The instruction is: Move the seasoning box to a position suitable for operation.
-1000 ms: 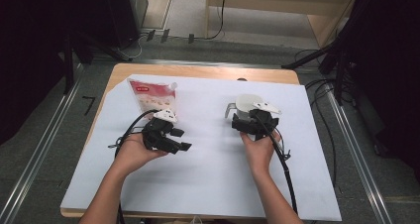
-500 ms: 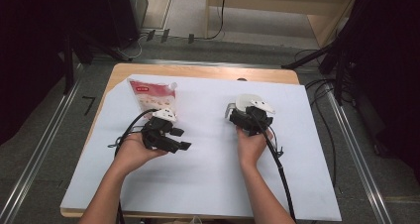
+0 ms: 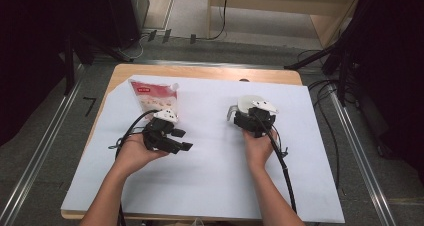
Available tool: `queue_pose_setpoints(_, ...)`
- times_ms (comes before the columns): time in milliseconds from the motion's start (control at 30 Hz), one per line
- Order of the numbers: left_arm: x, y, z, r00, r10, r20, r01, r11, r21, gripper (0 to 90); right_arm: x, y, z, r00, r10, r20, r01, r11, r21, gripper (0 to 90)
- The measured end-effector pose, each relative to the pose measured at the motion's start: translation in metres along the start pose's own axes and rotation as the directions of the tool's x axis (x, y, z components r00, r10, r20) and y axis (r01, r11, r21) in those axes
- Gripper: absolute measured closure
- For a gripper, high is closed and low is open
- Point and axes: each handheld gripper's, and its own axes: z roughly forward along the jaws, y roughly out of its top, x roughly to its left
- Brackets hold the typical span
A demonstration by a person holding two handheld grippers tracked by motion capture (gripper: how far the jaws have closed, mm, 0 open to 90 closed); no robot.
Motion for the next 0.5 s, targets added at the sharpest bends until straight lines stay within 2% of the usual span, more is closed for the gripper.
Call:
queue_pose_setpoints(133,0.001,0.000,0.000,1.0000,0.002,0.001,-0.002,1.0000,0.005,42.7,0.000,0.000,-0.001,0.9998,-0.019,-0.007,0.019,1.000,0.000,13.3)
queue_pose_setpoints(167,0.001,0.000,-0.001,1.0000,0.004,0.000,-0.004,0.9999,0.013,42.7,0.001,0.000,-0.003,0.9988,-0.048,-0.009,0.048,0.999,-0.003,13.2)
queue_pose_setpoints(200,0.002,-0.001,-0.001,1.0000,-0.001,-0.005,0.002,1.0000,0.006,42.8,0.001,0.000,-0.004,0.9983,-0.058,-0.012,0.057,0.998,-0.008,13.2)
queue_pose_setpoints(367,0.002,-0.001,-0.002,1.0000,-0.003,-0.004,0.003,1.0000,0.000,43.1,-0.001,0.005,-0.011,0.9973,-0.054,-0.050,0.052,0.998,-0.032,13.3)
queue_pose_setpoints(400,0.002,-0.001,-0.001,1.0000,-0.002,-0.004,0.002,1.0000,-0.004,43.1,-0.003,0.008,-0.017,0.9925,-0.076,-0.095,0.072,0.997,-0.042,13.3)
queue_pose_setpoints(433,0.002,-0.001,-0.001,1.0000,-0.002,-0.004,0.002,1.0000,-0.004,43.1,-0.003,0.008,-0.017,0.9925,-0.076,-0.095,0.072,0.997,-0.042,13.3)
queue_pose_setpoints(500,0.002,-0.001,-0.001,1.0000,-0.001,-0.003,0.001,1.0000,0.000,43.1,-0.004,0.011,-0.025,0.9823,-0.124,-0.140,0.118,0.992,-0.050,13.3)
